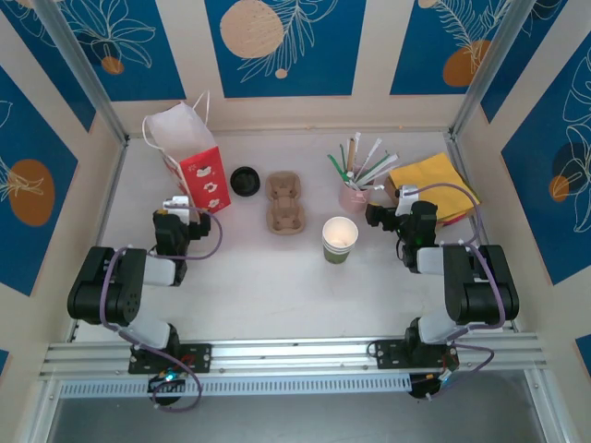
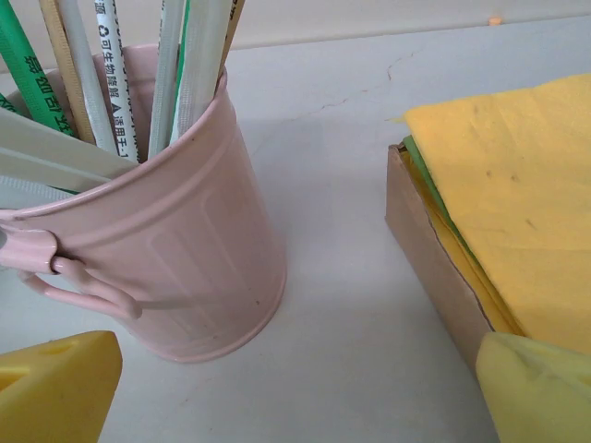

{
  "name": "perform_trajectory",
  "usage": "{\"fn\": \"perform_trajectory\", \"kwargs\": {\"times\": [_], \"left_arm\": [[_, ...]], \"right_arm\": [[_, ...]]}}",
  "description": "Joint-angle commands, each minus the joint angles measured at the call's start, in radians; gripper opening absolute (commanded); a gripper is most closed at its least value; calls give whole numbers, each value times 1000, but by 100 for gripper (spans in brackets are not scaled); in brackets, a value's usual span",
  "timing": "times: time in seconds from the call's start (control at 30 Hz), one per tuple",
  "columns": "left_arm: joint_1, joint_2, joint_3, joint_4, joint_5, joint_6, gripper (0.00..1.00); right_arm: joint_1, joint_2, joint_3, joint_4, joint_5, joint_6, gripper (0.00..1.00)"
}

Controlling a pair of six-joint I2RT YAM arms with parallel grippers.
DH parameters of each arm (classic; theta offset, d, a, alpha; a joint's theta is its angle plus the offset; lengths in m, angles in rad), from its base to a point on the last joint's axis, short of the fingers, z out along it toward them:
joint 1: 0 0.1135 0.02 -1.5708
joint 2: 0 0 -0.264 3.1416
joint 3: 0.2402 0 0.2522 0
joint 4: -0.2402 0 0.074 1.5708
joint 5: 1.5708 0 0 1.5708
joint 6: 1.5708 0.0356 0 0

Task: Pack the takeout coffee

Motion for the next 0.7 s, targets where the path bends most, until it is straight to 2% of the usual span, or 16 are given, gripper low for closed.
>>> {"fn": "perform_trajectory", "kwargs": {"times": [0.0, 0.13, 0.67], "left_arm": [[-5, 3, 5, 18, -1, 2, 100], [-6, 4, 5, 19, 2, 4, 100], [-6, 4, 10, 9, 3, 4, 100]], "right_arm": [[1, 5, 0, 12, -7, -7, 99], [-16, 6, 1, 14, -62, -8, 99], [-21, 5, -2, 17, -70, -5, 99]]}}
